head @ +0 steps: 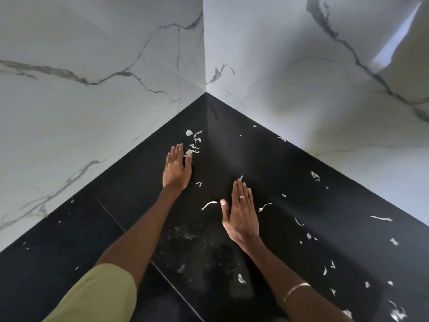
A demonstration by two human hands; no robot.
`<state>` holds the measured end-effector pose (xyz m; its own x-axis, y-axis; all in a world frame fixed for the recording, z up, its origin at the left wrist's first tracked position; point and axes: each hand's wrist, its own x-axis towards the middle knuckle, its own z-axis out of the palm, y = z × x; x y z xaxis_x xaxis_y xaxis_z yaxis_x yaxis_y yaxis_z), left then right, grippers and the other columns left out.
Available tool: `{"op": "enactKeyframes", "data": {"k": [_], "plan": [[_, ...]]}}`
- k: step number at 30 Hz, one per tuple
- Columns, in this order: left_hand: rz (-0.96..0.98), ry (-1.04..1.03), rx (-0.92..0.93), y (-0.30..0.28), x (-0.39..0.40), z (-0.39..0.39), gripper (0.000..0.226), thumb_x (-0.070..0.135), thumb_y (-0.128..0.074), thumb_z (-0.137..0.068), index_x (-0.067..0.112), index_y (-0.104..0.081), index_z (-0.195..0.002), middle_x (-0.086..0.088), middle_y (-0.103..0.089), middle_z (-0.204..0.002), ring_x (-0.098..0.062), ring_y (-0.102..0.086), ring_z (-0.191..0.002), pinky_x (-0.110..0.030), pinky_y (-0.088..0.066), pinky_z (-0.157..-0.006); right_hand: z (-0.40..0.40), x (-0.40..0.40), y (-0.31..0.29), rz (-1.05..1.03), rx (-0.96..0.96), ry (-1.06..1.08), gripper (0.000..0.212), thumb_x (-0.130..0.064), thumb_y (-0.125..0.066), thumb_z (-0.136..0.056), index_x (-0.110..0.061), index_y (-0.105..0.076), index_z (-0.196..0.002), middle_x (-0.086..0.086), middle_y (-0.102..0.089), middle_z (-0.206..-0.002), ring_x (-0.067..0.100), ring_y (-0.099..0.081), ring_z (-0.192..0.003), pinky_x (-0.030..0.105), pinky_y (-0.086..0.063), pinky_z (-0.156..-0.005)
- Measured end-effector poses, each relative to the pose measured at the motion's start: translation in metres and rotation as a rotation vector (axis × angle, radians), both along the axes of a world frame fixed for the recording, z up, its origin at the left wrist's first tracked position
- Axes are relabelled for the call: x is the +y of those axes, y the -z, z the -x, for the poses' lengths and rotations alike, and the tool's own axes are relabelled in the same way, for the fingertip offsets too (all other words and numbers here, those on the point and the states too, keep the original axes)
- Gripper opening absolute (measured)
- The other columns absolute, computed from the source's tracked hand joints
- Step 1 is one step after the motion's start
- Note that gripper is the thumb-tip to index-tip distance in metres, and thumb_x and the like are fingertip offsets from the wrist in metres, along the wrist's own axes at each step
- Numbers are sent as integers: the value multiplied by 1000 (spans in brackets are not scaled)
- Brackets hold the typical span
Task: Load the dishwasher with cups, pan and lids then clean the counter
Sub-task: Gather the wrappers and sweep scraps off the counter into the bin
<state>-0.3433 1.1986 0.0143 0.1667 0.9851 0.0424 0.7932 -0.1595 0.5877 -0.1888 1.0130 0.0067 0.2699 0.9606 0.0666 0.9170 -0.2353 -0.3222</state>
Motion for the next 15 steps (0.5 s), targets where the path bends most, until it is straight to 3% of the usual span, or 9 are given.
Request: {"op": "enactKeyframes", "data": {"k": [5,9,11,15], "plan": [[-57,240,-41,1,-12,-37,54,36,-32,-105,13,-28,-153,-2,-26,-160,-14,-14,-150,-26,-5,-122,-10,46,-2,2,32,23,69,-49,-15,-103,0,-24,-151,16,-27,-157,24,-19,-149,39,-19,-121],[-45,-17,-238,-4,17,-24,55,36,-33,-105,10,-28,-153,-4,-19,-162,-17,-6,-151,-33,-3,-124,-15,57,1,-38,38,17,68,-48,-16,-103,0,-25,-151,16,-27,-157,23,-18,-149,40,-20,-121],[-14,-72,-209,-7,45,-14,57,41,-29,-105,10,-26,-154,-6,-18,-162,-19,-6,-151,-37,-5,-124,-17,61,1,-42,36,13,68,-48,-16,-104,-1,-24,-151,15,-25,-158,23,-17,-149,39,-20,-121],[128,23,-103,-12,89,-15,56,46,-24,-105,22,-20,-156,-2,-19,-163,-19,-10,-151,-40,-11,-122,-18,62,1,-50,31,23,66,-47,-18,-104,-1,-23,-151,14,-24,-159,21,-15,-150,38,-18,-122]]}}
